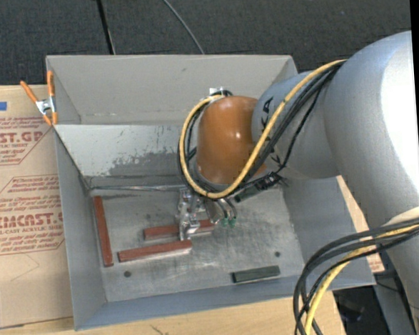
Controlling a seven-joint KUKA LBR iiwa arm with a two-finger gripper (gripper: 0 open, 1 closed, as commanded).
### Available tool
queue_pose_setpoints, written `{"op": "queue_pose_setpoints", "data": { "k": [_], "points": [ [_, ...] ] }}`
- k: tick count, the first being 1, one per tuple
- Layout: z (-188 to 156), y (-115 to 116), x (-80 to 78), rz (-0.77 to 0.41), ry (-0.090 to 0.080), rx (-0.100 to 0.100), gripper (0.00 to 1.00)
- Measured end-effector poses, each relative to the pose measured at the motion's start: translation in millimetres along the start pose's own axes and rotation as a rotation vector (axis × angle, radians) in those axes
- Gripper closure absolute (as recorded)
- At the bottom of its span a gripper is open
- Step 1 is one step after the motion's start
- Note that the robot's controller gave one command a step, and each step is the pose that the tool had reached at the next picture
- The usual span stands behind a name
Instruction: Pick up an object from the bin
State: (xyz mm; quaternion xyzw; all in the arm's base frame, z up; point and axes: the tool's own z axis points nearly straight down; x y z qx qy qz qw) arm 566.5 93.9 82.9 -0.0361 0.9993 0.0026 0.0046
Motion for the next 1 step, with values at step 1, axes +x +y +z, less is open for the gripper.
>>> {"op": "queue_pose_setpoints", "data": {
  "k": [1],
  "points": [
    [-16.8, -0.8, 4.2, -0.001, 0.016, 0.003, 1.0]
  ]
}}
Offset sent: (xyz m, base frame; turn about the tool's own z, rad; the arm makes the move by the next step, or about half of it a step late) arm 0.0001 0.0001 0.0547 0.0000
